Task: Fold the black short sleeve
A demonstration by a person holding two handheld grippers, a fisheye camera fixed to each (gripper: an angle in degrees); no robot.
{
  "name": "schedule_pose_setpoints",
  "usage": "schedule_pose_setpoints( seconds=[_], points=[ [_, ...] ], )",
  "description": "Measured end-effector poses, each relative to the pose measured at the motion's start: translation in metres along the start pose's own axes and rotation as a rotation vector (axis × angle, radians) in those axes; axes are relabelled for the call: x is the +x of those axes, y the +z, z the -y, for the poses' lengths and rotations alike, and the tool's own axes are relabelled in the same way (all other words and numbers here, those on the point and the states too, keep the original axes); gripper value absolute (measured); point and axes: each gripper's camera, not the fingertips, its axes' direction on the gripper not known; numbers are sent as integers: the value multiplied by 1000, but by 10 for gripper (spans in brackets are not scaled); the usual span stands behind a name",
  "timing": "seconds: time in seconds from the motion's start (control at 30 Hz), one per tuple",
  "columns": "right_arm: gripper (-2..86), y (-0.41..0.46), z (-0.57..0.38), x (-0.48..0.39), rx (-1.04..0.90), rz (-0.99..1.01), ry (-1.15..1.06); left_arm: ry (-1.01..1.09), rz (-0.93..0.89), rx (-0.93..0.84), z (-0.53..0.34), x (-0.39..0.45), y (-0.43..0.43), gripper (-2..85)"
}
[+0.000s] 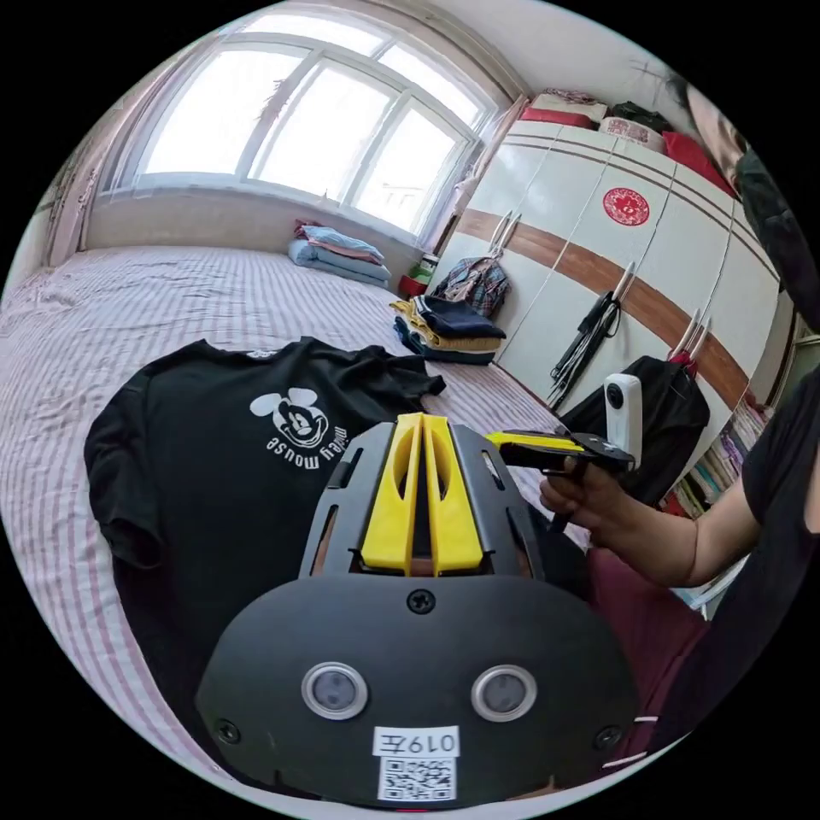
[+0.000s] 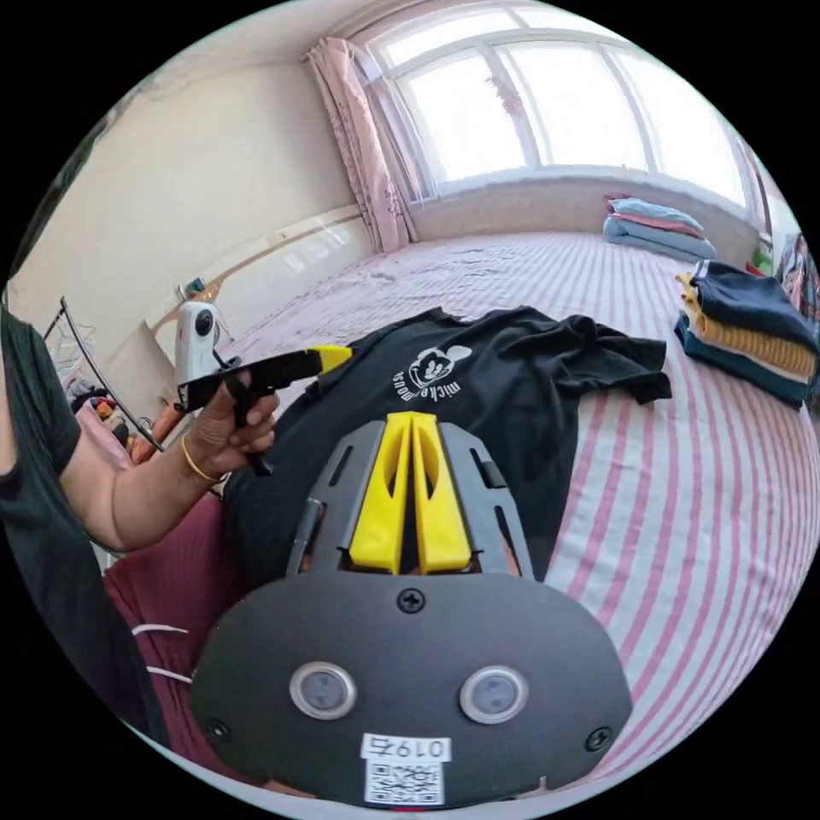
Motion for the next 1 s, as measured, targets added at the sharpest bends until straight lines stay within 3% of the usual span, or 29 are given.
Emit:
schedule_pose_setpoints(
  seconds=[0.1, 0.2, 0.37, 0.43, 0.5, 0.57, 0.67, 1.0],
  points=[
    [-10, -4, -42, -6, 103, -95, -46, 8, 4, 24, -39, -2, -36, 9],
    [-10, -24, -64, -12, 209, -68, -66, 31, 74, 31, -72, 7, -76, 11],
    [-9, -90, -83, -32, 462, -88, 30, -91, 128, 103, -119, 22, -166, 18],
    [-9, -100, -87, -27, 398, 78, 137, -94, 121, 79, -133, 33, -205, 24],
    [-7, -111, -91, -39, 371, 165, 118, -22, 284, 47, -152, 56, -254, 48],
    [-3, -127, -100, -82, 341, -35, -19, 1, 327, -19, -169, 66, -280, 83],
    [29, -126, -112, -122, 218, -147, -114, -38, 315, -134, -205, 72, -305, 131],
    [81, -44, -150, -203, -260, -522, -426, -256, 321, -262, -291, 65, -315, 127]
  ],
)
